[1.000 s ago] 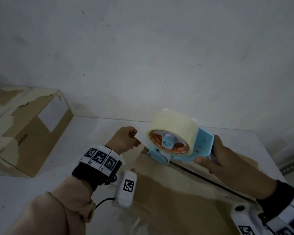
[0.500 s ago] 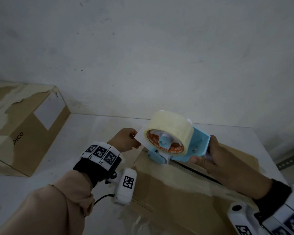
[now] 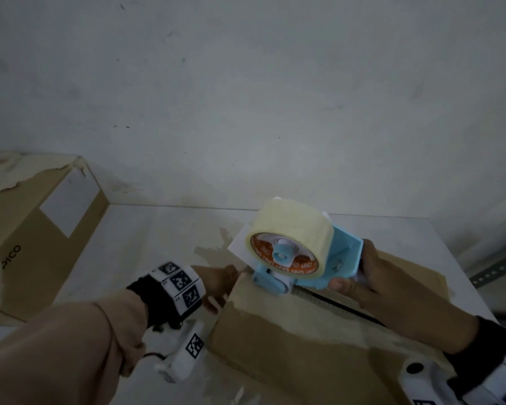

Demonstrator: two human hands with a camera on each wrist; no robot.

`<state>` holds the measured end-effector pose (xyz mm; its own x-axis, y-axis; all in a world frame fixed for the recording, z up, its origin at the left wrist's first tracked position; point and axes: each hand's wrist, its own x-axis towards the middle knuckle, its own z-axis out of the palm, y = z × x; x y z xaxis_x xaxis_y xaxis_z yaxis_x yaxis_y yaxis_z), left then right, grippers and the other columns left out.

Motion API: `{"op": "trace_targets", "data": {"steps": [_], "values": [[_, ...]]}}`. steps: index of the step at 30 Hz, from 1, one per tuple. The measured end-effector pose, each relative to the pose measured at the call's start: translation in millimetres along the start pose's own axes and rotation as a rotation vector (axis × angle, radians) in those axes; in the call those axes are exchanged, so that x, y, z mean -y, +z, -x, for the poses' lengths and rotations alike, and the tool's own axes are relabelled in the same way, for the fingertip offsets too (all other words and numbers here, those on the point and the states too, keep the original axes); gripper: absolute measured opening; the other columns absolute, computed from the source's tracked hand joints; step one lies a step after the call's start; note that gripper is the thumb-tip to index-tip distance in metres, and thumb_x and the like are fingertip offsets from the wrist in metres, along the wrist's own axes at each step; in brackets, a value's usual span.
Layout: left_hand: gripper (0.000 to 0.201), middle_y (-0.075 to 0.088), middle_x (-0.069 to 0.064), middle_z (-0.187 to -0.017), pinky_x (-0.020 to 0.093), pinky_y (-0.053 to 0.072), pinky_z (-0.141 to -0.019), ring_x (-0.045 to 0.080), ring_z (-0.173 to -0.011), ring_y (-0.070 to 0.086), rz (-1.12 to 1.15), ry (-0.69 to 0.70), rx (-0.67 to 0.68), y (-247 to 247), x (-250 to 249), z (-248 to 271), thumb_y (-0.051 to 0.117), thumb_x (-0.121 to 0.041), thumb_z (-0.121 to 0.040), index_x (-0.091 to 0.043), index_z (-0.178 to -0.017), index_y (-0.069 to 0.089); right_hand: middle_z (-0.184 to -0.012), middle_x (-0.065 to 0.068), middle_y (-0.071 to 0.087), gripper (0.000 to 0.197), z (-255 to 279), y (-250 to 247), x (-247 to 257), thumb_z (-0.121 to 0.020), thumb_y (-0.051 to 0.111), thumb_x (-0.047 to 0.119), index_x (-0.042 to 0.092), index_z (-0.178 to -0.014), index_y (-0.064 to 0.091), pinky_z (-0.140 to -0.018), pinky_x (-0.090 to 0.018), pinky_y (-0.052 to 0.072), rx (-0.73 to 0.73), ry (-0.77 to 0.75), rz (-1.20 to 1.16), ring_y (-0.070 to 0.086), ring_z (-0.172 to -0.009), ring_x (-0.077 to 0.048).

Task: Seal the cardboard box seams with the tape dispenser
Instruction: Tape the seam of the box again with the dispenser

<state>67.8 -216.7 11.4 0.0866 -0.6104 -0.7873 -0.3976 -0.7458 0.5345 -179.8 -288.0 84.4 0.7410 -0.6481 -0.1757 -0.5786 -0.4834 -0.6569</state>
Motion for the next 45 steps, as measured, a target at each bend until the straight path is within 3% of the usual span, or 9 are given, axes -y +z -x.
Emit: {"op": "trace_targets", "data": {"steps": [3,7,10,13,22,26,32,42,45], "values": [[0.044,0.048,0.009,-0.134,0.029,0.049,-0.072,0.020,-0.100,0.054,0.007,0.024,-0.017,0,7,0,0.028,-0.041,-0.098,-0.021,-0.137,0.027,-0.102,0.014,0.060,0.077,1,0,-1,-0.051,0.029,0.095,0.046,-0.110,0.023,-0.077,-0.039,0.055,-0.012,0.001,-0.002,0.061,-0.092,-0.008],[0.036,0.039,-0.007,-0.140,0.030,0.032,-0.107,0.011,-0.124,0.041,0.174,0.363,-0.161,-1,4,9,0.021,-0.043,-0.099,-0.034,-0.133,0.030,-0.100,0.023,0.057,0.071,2,1,1,-0.049,0.028,0.096,0.052,-0.105,0.023,-0.077,-0.033,0.055,-0.020,0.003,-0.031,0.057,-0.095,0.004],[0.025,0.052,-0.014,-0.124,0.027,0.038,-0.103,0.004,-0.112,0.050,0.361,0.387,-0.118,15,5,21,0.025,-0.041,-0.099,-0.039,-0.110,0.047,-0.099,0.025,0.057,0.071,4,1,1,-0.047,0.029,0.097,0.052,-0.103,0.024,-0.073,-0.025,0.054,-0.035,0.001,-0.056,0.056,-0.093,0.008],[0.036,0.060,0.005,-0.125,0.041,0.042,-0.104,0.019,-0.114,0.057,0.485,0.425,-0.101,26,14,18,0.033,-0.046,-0.091,-0.029,-0.112,0.056,-0.102,0.024,0.057,0.071,4,2,0,-0.049,0.031,0.095,0.052,-0.105,0.024,-0.073,-0.029,0.055,-0.029,-0.015,-0.077,0.058,-0.093,0.005],[0.028,0.061,-0.011,-0.094,0.006,0.049,-0.063,-0.005,-0.074,0.064,0.574,0.503,-0.146,40,11,14,0.024,-0.023,-0.100,-0.028,-0.102,0.051,-0.102,0.024,0.054,0.076,1,-1,-2,-0.052,0.036,0.092,0.045,-0.111,0.026,-0.061,-0.016,0.049,-0.012,-0.028,-0.087,0.058,-0.090,0.006],[0.030,0.057,-0.004,-0.118,0.021,0.044,-0.095,0.008,-0.104,0.058,0.337,0.430,-0.175,33,13,22,0.021,-0.039,-0.098,-0.034,-0.111,0.049,-0.099,0.014,0.058,0.073,-2,-6,-4,-0.053,0.042,0.089,0.039,-0.105,0.030,-0.063,-0.020,0.051,-0.010,-0.020,-0.015,0.058,-0.087,0.005],[0.048,0.021,-0.007,-0.154,0.018,0.024,-0.106,0.011,-0.138,0.029,-0.130,0.505,-0.550,65,17,50,0.023,-0.026,-0.101,-0.024,-0.147,0.013,-0.087,0.014,0.055,0.063,-5,-9,2,-0.070,0.053,0.066,0.024,-0.113,0.033,-0.058,-0.014,0.047,0.004,-0.048,-0.067,0.057,-0.074,0.011],[0.048,0.037,-0.002,-0.148,0.032,0.040,-0.098,0.019,-0.125,0.048,-0.416,0.292,-0.797,55,11,35,0.013,-0.036,-0.100,-0.026,-0.147,0.018,-0.084,0.014,0.056,0.063,-12,-2,4,-0.068,0.053,0.058,0.023,-0.115,0.031,-0.054,-0.011,0.045,-0.043,-0.046,-0.115,0.057,-0.066,0.013],[0.079,0.048,-0.001,-0.141,0.031,0.045,-0.090,0.020,-0.117,0.056,-0.530,0.298,-0.859,35,8,32,-0.011,-0.052,-0.080,-0.026,-0.144,0.028,-0.080,0.017,0.050,0.052,-16,6,10,-0.079,0.057,0.043,0.018,-0.116,0.030,-0.052,-0.006,0.041,-0.063,-0.046,-0.136,0.053,-0.061,0.020]]}}
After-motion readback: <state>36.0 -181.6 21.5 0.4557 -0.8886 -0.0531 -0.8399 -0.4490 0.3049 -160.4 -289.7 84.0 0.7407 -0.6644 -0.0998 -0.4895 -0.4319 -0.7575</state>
